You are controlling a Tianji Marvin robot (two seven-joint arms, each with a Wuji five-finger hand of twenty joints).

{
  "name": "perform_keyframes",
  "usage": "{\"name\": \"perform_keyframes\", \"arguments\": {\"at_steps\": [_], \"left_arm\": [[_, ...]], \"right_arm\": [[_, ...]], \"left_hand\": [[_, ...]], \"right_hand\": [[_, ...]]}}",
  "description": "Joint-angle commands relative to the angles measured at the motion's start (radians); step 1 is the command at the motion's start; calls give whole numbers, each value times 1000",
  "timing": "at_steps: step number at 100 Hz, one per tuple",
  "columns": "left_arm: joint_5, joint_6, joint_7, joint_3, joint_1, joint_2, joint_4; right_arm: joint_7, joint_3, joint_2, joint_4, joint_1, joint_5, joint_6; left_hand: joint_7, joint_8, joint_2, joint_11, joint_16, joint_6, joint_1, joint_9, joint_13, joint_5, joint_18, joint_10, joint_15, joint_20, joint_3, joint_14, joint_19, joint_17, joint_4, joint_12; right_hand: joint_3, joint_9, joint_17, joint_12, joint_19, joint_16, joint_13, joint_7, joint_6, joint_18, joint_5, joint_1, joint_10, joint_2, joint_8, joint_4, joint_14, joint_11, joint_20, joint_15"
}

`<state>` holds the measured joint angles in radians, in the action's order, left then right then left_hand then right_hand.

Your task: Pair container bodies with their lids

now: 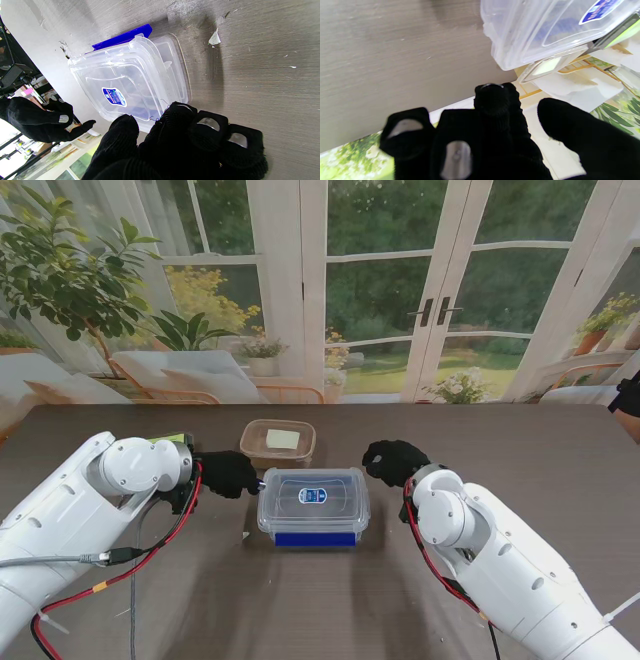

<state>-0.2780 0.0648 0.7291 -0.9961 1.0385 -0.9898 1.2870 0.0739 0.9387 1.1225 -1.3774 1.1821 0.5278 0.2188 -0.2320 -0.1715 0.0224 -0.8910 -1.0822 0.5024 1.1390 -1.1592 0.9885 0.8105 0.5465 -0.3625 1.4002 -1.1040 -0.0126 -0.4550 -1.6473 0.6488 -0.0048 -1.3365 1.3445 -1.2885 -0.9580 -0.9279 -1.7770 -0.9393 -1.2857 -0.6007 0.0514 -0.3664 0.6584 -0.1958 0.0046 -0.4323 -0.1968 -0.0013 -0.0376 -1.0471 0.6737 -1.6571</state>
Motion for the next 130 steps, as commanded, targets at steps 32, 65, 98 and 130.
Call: {"name": "perform_keyframes", "arguments": {"at_steps": [32,65,98,130], "left_arm": [[15,5,19,21,-23,-8,-20],[18,-8,4,41,-27,-14,-13],[12,-15,-3,46,-30,-15,1],[-9,-24,3,31,-13,-10,22]], "right_arm": [[44,-7,5,18,3,-43,-31],[50,10,1,3,22,-47,-38],[44,25,1,-4,38,-52,-60],[37,33,1,-3,48,-53,-63]], "left_hand": [[-6,-6,36,-17,-15,29,20,-4,13,14,-51,-9,32,2,17,-22,-4,-5,1,0],[-6,-6,37,-16,-15,28,19,-3,11,14,-52,-10,30,2,17,-22,-1,-8,1,1],[-5,-5,38,-14,-15,27,19,-2,10,13,-52,-9,29,2,17,-22,1,-10,1,1],[-5,-5,38,-14,-15,27,20,-2,10,13,-53,-8,28,2,17,-21,2,-12,1,2]], "right_hand": [[-34,-28,-185,15,-27,-1,-26,42,-36,-44,69,12,61,-2,19,-25,10,4,-20,-40],[-37,-31,-186,13,-26,-2,-26,49,-37,-50,73,13,63,2,22,-25,8,6,-18,-41],[-37,-30,-186,12,-25,-1,-26,51,-41,-53,73,12,64,-2,22,-25,5,7,-17,-40],[-36,-29,-185,11,-25,-1,-25,51,-43,-54,77,11,67,-3,23,-25,2,8,-16,-40]]}}
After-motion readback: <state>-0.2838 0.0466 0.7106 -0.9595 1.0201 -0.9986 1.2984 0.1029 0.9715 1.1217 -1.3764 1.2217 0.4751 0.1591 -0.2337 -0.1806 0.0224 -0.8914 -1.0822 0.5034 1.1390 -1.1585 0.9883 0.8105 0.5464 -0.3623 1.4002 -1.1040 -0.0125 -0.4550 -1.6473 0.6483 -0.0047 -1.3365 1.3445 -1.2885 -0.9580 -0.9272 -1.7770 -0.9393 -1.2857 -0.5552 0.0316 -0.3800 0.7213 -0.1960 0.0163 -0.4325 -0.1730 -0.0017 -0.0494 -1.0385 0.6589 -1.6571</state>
